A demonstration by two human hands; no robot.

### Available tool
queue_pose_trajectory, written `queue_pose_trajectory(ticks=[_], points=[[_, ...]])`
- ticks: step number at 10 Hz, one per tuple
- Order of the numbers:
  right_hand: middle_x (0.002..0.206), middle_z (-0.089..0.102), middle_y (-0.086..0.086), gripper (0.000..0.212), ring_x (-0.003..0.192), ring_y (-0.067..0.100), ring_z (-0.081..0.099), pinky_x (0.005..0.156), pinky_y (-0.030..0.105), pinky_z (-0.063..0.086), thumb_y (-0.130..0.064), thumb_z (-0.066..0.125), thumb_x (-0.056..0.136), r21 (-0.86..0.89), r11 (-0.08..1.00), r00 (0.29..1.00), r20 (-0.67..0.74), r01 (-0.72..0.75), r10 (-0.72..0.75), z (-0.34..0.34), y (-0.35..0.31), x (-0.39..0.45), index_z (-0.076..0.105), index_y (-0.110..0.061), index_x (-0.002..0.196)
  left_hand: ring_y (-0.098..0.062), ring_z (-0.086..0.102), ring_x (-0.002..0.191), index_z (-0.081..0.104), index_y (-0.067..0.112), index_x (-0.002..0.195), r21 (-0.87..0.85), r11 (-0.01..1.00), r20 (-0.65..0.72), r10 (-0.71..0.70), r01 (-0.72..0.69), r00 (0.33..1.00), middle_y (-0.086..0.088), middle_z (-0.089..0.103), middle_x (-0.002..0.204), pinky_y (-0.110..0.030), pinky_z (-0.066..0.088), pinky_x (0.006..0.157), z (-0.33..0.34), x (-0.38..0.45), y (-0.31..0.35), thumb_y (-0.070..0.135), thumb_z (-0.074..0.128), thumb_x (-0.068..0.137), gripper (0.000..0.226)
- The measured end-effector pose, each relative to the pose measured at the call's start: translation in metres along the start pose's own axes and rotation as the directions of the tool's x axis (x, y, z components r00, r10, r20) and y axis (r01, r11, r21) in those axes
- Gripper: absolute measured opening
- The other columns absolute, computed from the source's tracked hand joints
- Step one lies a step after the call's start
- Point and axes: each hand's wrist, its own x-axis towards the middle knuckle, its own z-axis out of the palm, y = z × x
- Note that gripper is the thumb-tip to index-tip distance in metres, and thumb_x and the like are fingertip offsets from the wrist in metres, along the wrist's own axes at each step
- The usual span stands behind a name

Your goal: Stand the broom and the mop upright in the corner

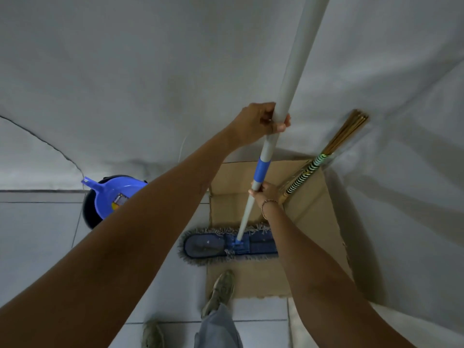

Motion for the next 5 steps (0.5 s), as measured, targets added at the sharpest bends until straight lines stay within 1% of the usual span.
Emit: queue_pose_trajectory(ticks=[1, 2, 3, 4, 5], points=[[0.119, 0.066, 0.019, 0.038, 0.111, 0.030, 0.061, 0.101, 0.039, 0.048, -0.002, 0.068, 0.081, -0.025, 1.000, 1.000, 0.024, -0.018, 0.019, -0.009, -0.006, 0.024, 0.061, 0.002, 0.118, -0.022, 0.065, 0.109, 0.063, 0.000, 0.113, 0.041, 0.999, -0.001, -0.022, 0.022, 1.000, -0.015, 0.068, 0.116, -0.034, 0.049, 0.102, 0.002, 0.029, -0.002, 0.009, 0.067, 0.083, 0.032], [0.117, 0.068, 0.016, 0.038, 0.107, 0.029, 0.063, 0.095, 0.035, 0.050, -0.009, 0.071, 0.080, -0.123, 0.992, 0.999, 0.051, 0.001, 0.006, -0.015, -0.010, 0.038, 0.063, -0.001, 0.117, -0.016, 0.065, 0.109, 0.063, 0.006, 0.116, 0.084, 0.996, -0.047, -0.029, 0.033, 0.998, -0.008, 0.070, 0.116, -0.030, 0.049, 0.102, 0.001, 0.044, -0.008, 0.015, 0.067, 0.084, 0.034], [0.113, 0.070, 0.016, 0.036, 0.104, 0.028, 0.065, 0.092, 0.035, 0.052, -0.013, 0.072, 0.080, -0.155, 0.988, 1.000, 0.029, 0.013, -0.008, -0.014, -0.012, 0.049, 0.065, -0.002, 0.113, -0.012, 0.064, 0.109, 0.062, 0.011, 0.119, 0.105, 0.994, -0.129, -0.025, 0.039, 0.991, -0.003, 0.071, 0.115, -0.023, 0.048, 0.099, 0.003, 0.049, -0.014, 0.019, 0.066, 0.084, 0.036], [0.107, 0.071, 0.015, 0.031, 0.096, 0.027, 0.066, 0.085, 0.032, 0.053, -0.015, 0.071, 0.080, -0.138, 0.990, 1.000, 0.007, 0.023, -0.022, -0.013, -0.013, 0.050, 0.067, -0.001, 0.108, -0.013, 0.067, 0.104, 0.064, 0.008, 0.112, 0.166, 0.986, -0.233, 0.010, 0.030, 0.972, -0.005, 0.073, 0.111, -0.024, 0.050, 0.095, 0.006, 0.052, -0.012, 0.023, 0.068, 0.082, 0.034], [0.093, 0.071, 0.015, 0.021, 0.082, 0.022, 0.061, 0.073, 0.028, 0.049, -0.015, 0.066, 0.083, -0.083, 0.995, 0.998, -0.030, 0.058, -0.061, -0.014, -0.007, 0.042, 0.069, 0.000, 0.098, -0.017, 0.067, 0.102, 0.063, 0.006, 0.113, 0.032, 0.990, -0.279, -0.120, 0.134, 0.953, -0.012, 0.071, 0.111, -0.029, 0.053, 0.094, 0.013, 0.038, -0.028, 0.024, 0.068, 0.083, 0.036]])
